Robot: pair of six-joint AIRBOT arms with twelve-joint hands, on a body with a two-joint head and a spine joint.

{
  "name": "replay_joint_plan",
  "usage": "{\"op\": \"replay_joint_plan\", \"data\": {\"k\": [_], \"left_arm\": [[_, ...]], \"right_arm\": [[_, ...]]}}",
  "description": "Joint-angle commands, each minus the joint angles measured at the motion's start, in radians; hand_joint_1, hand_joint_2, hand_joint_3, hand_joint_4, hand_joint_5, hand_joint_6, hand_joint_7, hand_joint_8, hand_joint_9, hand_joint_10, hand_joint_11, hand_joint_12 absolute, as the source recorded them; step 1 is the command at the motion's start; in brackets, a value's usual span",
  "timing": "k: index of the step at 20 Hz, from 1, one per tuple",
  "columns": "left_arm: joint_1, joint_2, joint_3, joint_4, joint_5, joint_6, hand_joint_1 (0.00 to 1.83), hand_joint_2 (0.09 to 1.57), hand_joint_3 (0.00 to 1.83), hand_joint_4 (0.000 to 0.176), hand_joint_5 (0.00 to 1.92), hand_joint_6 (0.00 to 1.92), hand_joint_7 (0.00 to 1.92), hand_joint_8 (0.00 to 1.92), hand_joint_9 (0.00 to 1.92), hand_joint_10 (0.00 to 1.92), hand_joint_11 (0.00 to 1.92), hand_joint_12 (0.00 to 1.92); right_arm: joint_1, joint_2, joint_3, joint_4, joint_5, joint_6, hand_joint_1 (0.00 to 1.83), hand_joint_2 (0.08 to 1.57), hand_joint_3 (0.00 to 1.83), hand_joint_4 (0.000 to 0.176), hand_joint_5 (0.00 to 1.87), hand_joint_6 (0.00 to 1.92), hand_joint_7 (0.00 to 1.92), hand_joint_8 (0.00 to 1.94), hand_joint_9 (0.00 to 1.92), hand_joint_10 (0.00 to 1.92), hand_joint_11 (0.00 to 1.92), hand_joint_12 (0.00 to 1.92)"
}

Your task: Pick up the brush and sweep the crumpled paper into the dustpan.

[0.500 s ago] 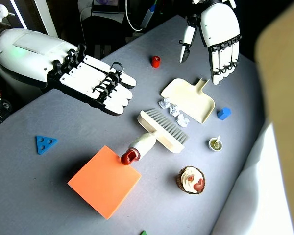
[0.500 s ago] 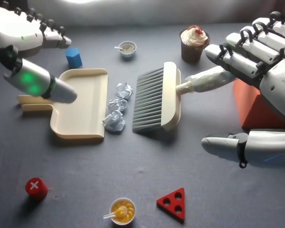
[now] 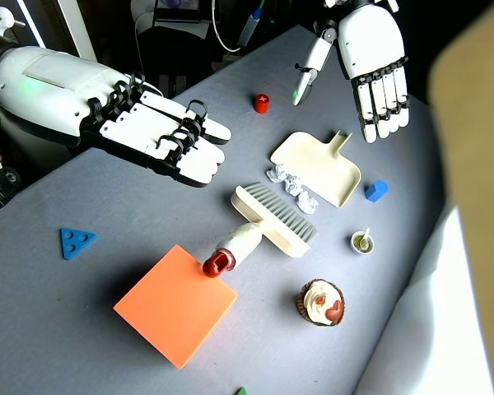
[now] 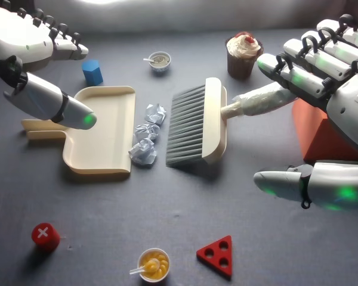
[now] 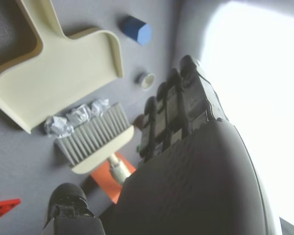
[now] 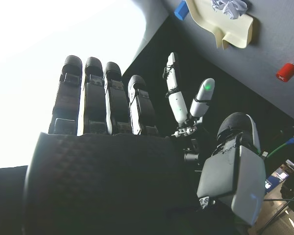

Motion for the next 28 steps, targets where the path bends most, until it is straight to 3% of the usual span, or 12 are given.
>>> {"op": "replay_joint_plan", "data": {"k": [1,7,13,16,23,28], "left_arm": [[-0.011,0.011,0.014,0.016,-0.061,0.014,0.03,0.90,0.00,0.000,0.10,0.00,0.12,0.00,0.11,0.00,0.12,0.02],[0.035,0.013,0.055,0.016,-0.101,0.023,0.25,0.91,0.01,0.000,0.11,0.00,0.14,0.00,0.15,0.00,0.18,0.02],[0.081,-0.004,0.088,0.016,-0.095,-0.012,0.87,0.92,0.00,0.000,0.06,0.00,0.09,0.00,0.13,0.00,0.17,0.01],[0.093,-0.014,0.114,0.016,-0.105,-0.008,1.05,0.97,0.01,0.000,0.08,0.01,0.12,0.01,0.17,0.01,0.21,0.03],[0.097,-0.056,0.174,0.015,-0.097,-0.049,1.10,0.99,0.01,0.000,0.18,0.02,0.22,0.02,0.26,0.02,0.28,0.05],[0.143,-0.077,0.199,0.015,-0.098,-0.122,1.06,1.03,0.01,0.000,0.21,0.00,0.24,0.00,0.26,0.00,0.29,0.05]], "right_arm": [[0.004,0.004,-0.003,-0.071,-0.092,0.000,0.00,0.90,0.00,0.000,0.03,0.00,0.09,0.01,0.12,0.00,0.09,0.05],[0.003,0.004,-0.003,-0.072,-0.092,0.000,0.00,0.90,0.00,0.000,0.07,0.01,0.12,0.01,0.14,0.01,0.11,0.05],[0.003,0.004,-0.003,-0.074,-0.092,0.000,0.00,0.91,0.00,0.000,0.05,0.00,0.11,0.00,0.12,0.00,0.09,0.03],[0.002,0.004,-0.004,-0.076,-0.092,0.000,0.00,0.92,0.00,0.000,0.11,0.01,0.16,0.00,0.16,0.00,0.10,0.02],[0.002,0.003,-0.007,-0.083,-0.096,0.000,0.00,0.95,0.01,0.000,0.09,0.00,0.14,0.00,0.15,0.00,0.09,0.01],[0.002,0.003,-0.007,-0.085,-0.097,0.000,0.00,0.95,0.00,0.000,0.09,0.00,0.14,0.00,0.16,0.00,0.09,0.01]]}}
